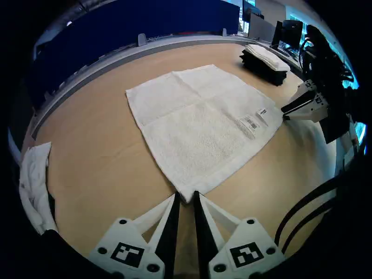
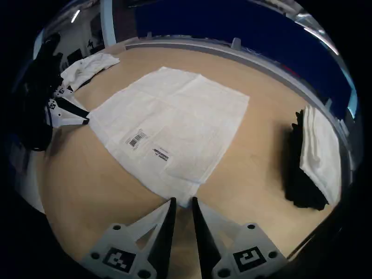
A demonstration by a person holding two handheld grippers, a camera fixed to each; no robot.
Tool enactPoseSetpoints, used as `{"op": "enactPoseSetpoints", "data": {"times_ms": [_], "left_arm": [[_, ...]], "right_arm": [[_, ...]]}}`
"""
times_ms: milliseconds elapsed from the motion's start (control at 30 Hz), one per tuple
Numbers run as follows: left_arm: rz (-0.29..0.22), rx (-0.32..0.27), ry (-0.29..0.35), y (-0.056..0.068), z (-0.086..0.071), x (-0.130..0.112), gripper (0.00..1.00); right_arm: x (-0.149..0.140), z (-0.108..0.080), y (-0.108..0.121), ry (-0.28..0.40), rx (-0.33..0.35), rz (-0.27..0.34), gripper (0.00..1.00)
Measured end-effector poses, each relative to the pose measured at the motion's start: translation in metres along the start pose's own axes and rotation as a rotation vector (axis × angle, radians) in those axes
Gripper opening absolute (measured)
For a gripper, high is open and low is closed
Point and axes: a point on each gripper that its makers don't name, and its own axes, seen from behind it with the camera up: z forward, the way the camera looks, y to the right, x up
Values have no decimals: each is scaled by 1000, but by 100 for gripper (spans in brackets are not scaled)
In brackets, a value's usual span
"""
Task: Fold towel
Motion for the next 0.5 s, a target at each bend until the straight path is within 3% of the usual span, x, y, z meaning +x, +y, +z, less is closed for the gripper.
{"op": "enactPoseSetpoints", "data": {"times_ms": [167, 500], "left_arm": [[-4, 4, 2, 0, 0, 0, 21], [-6, 8, 2, 1, -1, -1, 20]], "right_arm": [[0, 1, 0, 0, -4, -5, 25], [0, 1, 1, -8, 2, 37, 11]]}}
